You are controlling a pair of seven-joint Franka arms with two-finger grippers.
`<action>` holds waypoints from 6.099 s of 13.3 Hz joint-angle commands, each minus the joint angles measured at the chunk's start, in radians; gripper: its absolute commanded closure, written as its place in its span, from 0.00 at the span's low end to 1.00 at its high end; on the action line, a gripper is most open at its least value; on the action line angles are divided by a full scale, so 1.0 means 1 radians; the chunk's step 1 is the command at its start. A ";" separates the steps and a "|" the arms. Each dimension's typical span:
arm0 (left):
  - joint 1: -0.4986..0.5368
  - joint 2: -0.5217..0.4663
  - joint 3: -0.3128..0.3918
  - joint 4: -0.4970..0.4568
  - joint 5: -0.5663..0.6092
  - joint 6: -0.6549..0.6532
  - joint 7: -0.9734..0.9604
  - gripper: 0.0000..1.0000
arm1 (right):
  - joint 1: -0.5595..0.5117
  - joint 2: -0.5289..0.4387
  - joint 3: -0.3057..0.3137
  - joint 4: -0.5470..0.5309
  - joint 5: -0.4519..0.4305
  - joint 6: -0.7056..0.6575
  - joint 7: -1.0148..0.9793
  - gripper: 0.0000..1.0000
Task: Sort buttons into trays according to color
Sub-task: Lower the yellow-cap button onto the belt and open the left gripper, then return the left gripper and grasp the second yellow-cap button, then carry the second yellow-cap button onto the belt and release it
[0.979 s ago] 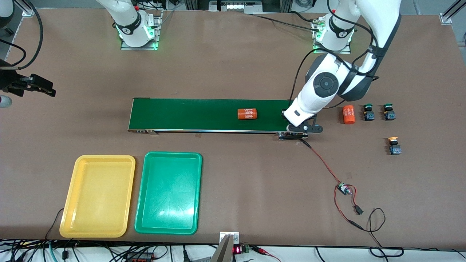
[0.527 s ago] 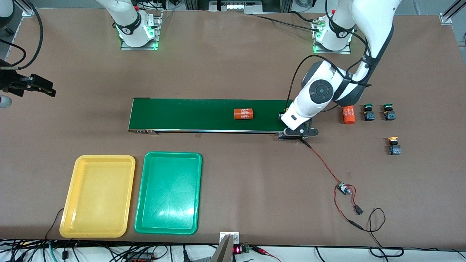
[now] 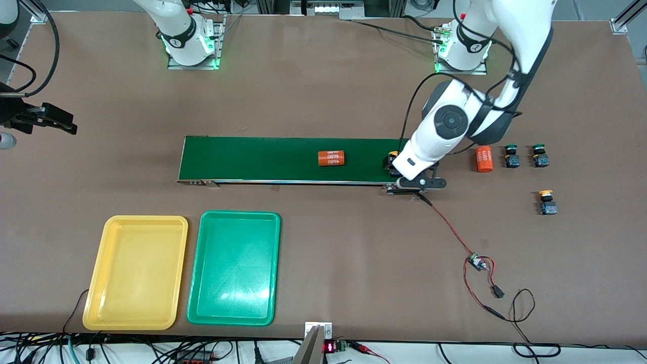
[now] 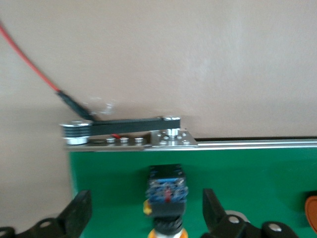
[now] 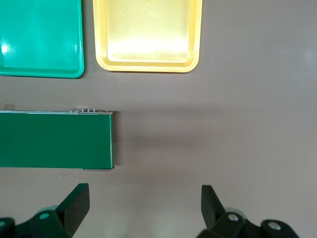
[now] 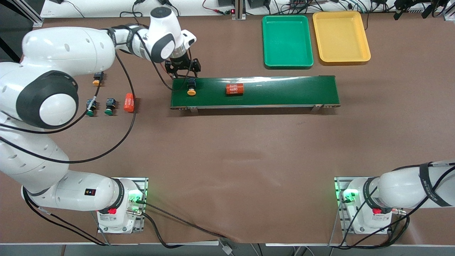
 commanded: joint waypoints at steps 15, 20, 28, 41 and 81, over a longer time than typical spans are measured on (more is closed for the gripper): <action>0.479 0.134 0.105 0.073 0.187 0.013 0.319 0.00 | -0.006 -0.007 0.002 0.007 0.011 -0.017 0.011 0.00; 0.596 0.204 0.103 0.110 0.188 0.013 0.439 0.00 | -0.006 -0.007 0.002 0.007 0.011 -0.017 0.011 0.00; 0.663 0.276 0.103 0.156 0.188 0.013 0.554 0.00 | -0.006 -0.007 0.002 0.007 0.011 -0.017 0.011 0.00; 0.668 0.327 0.103 0.198 0.191 0.013 0.655 0.76 | -0.006 -0.007 0.002 0.007 0.011 -0.020 0.011 0.00; 0.131 0.043 -0.181 -0.135 -0.042 0.084 0.146 0.49 | -0.006 -0.007 0.002 0.007 0.011 -0.020 0.011 0.00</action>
